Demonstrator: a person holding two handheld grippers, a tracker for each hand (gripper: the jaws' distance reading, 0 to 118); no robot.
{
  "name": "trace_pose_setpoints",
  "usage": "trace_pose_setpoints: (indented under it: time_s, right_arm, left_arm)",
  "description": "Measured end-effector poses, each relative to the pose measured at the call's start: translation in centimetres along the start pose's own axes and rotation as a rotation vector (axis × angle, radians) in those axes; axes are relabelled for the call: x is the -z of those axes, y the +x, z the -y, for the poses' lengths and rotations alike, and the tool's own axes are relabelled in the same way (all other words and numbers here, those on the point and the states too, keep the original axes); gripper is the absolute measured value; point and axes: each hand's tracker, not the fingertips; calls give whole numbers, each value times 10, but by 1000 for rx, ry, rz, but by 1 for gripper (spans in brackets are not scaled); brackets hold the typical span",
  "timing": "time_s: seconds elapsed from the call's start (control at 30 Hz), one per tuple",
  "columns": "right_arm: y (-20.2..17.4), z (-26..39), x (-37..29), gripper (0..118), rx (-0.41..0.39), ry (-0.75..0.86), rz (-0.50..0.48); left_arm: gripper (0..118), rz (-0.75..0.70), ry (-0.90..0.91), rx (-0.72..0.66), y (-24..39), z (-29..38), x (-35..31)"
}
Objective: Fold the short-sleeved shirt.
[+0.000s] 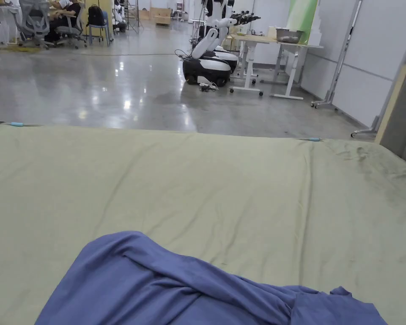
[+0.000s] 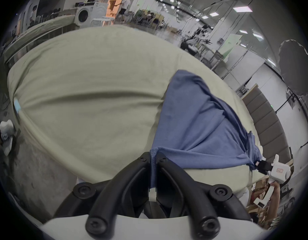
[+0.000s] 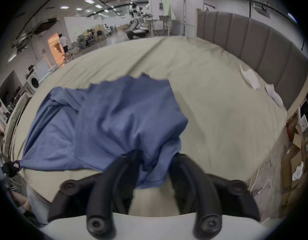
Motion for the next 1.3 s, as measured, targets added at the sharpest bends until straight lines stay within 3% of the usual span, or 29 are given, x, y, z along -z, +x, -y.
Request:
trace_pose_setpoints:
  time_s: [0.03, 0.07, 0.1, 0.13, 0.17, 0.2, 0.27, 0.3, 0.33, 0.37, 0.4, 0.47, 0.5, 0.63, 0.73, 0.77, 0.8, 0.87, 0.9, 1.0, 1.3]
  right_arm:
    - [2, 3, 2, 64, 11, -3, 6]
    - [5, 6, 3, 77, 23, -5, 10]
    - [10, 8, 4, 83, 54, -1, 5]
    - [15, 9, -1, 84, 113, 16, -21]
    - [19, 10, -6, 84, 162, 27, -43]
    - [22, 9, -18, 84, 213, 53, -64]
    - [23, 8, -46, 84, 234, 137, -121]
    - [20, 8, -61, 82, 211, 184, -140]
    - [15, 7, -72, 66, 172, 206, -140]
    - [8, 7, -83, 29, 128, 218, -127]
    - [1, 6, -89, 2, 73, 225, -102]
    - [-11, 10, -95, 2, 29, 271, -55]
    - [-16, 10, -92, 2, 12, 223, -95]
    - [-21, 3, -80, 2, 67, 211, -204]
    - [-27, -6, -71, 2, 65, 200, -189]
    - [-27, -10, -67, 2, 57, 192, -183]
    - [-29, -12, -65, 2, 49, 187, -178]
    - [-32, -17, -61, 2, 45, 177, -174]
    - [-34, -23, -59, 2, 48, 167, -170]
    - [-36, -33, -54, 2, 60, 150, -172]
    - [-32, -54, -40, 2, 88, 136, -131]
  left_arm:
    - [8, 5, 2, -27, -3, 1, 3]
    - [19, 12, 3, -73, -6, 1, 5]
    - [43, 15, 0, -117, -9, -1, 6]
    - [82, 23, -4, -167, -12, -2, 5]
    - [92, 57, -6, -198, -13, -4, 1]
    - [92, 104, 15, -219, -18, -5, -7]
    - [86, 136, 75, -192, -13, -11, -31]
    - [67, 122, 128, -135, -9, -14, -45]
    - [17, 116, 176, -67, -4, -14, -58]
    - [2, 83, 209, -7, 2, -15, -68]
    - [1, 29, 227, 13, 8, -16, -73]
    - [1, 48, 204, 4, 15, -20, -75]
    - [1, 86, 190, 2, 18, -23, -73]
    - [1, 114, 186, 69, 34, -58, -42]
    - [2, 125, 223, 142, 51, -105, -1]
    - [3, 155, 231, 145, 55, -122, 16]
    - [17, 199, 244, 134, 59, -138, 34]
    - [73, 248, 230, 83, 69, -170, 75]
    - [95, 267, 201, 68, 75, -186, 98]
    - [98, 278, 111, 71, 93, -228, 161]
    - [98, 106, -113, 347, 150, -268, 278]
